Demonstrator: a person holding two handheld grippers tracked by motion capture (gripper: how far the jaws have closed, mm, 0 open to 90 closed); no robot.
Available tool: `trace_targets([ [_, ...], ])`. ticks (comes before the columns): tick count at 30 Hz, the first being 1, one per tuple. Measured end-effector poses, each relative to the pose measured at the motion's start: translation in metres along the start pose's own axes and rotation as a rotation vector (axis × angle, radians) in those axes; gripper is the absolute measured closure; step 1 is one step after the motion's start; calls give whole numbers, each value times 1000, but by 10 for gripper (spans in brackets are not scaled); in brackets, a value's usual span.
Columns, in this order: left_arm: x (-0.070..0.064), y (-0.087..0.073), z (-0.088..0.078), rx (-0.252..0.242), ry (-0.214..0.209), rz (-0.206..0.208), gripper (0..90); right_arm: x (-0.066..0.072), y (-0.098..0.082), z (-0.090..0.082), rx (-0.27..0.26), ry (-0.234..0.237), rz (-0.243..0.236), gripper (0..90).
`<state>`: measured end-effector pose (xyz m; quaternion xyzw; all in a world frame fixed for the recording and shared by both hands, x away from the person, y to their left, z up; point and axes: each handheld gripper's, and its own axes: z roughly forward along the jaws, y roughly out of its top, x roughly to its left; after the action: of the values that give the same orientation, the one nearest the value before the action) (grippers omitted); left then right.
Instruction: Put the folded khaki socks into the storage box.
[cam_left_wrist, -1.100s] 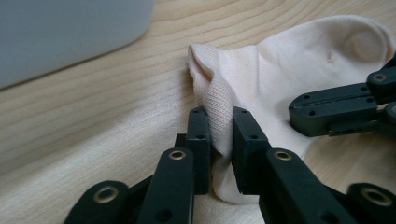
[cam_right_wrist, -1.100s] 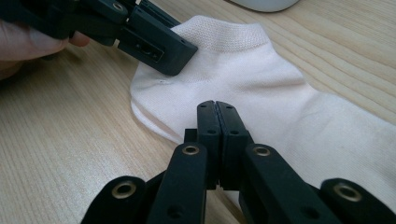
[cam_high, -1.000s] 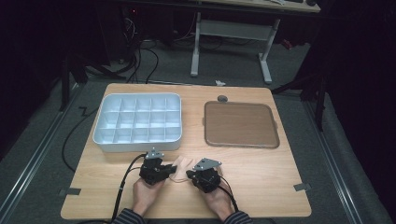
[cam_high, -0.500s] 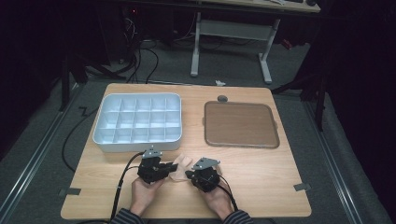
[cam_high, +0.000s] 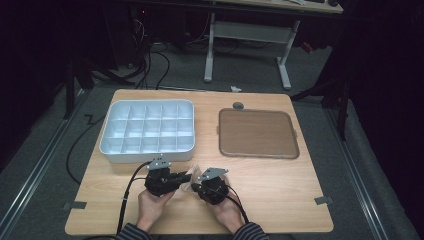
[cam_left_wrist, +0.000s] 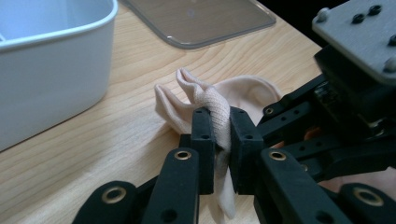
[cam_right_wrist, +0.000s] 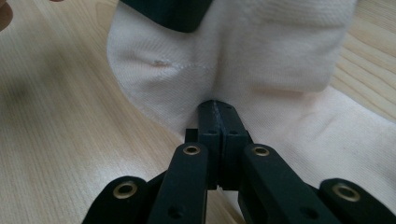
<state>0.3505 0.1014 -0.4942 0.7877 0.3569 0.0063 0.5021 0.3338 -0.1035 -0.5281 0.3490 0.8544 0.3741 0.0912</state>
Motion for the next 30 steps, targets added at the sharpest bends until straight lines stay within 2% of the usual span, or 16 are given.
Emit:
trace_targets([
  [5,0,0,2,3,-5,1,833,3,3,1,18,3,-17,897],
  [7,1,-1,3,7,6,-4,835,2,2,1,11,18,-8,893],
  [9,2,-1,3,2,15,-15,835,5,1,-1,-4,-7,-39,841],
  [12,4,-2,0,-6,21,-19,837,7,1,-8,-28,-4,-53,806],
  [15,4,-2,-1,-3,21,-17,837,0,2,-20,-72,-25,-13,810],
  [17,4,-3,-1,0,19,-17,837,-5,3,-25,-80,-50,8,832],
  [22,2,-3,-1,-4,12,-16,836,-15,1,-21,-39,-88,25,896],
  [26,0,-2,-1,-3,6,-8,836,-16,1,-12,-13,-83,39,897],
  [28,0,-1,-3,-8,3,-5,836,-16,2,-6,9,-78,34,897],
  [30,-1,0,-4,-11,2,3,836,-15,4,-3,7,-72,27,897],
])
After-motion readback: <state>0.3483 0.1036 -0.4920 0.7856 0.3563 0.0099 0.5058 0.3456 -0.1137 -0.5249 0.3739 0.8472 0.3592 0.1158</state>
